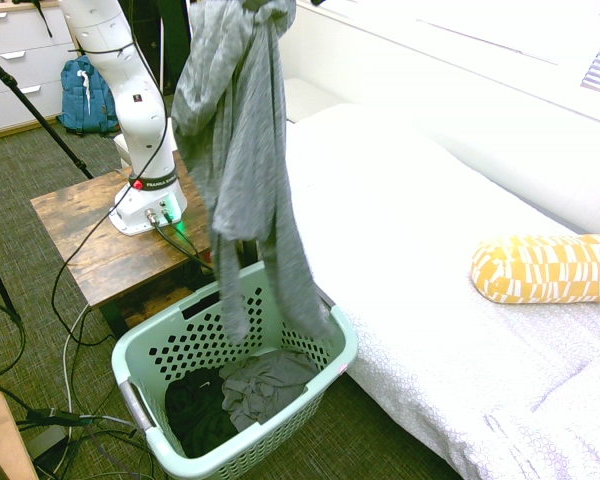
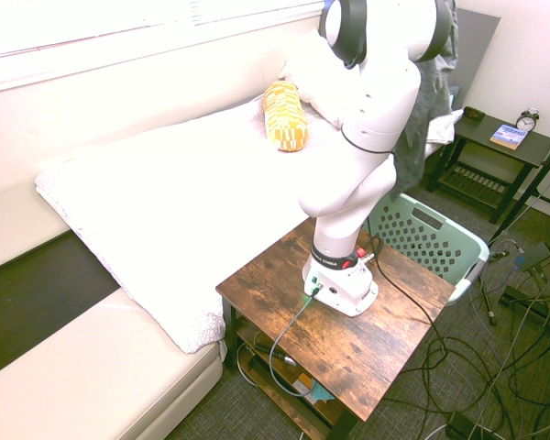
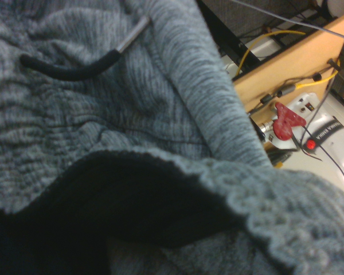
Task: Put my clothes in the laundry bag
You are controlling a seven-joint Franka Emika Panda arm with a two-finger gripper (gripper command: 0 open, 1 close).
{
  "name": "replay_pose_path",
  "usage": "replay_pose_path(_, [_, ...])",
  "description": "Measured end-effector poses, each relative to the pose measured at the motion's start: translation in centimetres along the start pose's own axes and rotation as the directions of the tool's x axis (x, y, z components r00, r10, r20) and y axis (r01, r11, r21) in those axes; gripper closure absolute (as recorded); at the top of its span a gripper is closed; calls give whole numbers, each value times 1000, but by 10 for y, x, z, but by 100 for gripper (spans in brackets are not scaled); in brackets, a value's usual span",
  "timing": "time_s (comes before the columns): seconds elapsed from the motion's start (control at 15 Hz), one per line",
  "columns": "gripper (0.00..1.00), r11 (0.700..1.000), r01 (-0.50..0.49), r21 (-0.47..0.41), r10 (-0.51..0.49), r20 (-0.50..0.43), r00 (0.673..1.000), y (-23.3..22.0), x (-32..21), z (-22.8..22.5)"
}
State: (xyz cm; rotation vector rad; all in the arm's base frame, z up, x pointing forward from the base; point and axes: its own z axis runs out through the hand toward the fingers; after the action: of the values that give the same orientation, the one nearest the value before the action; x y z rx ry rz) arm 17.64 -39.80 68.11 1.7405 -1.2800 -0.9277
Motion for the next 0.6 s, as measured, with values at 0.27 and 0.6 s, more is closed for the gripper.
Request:
replay_pose_path(0.27, [0,993,-114,39,118,-99,988,-81,37,79])
replay_pose_path(0.6, [0,988,-106,111,112,-51,992,-197,28,144])
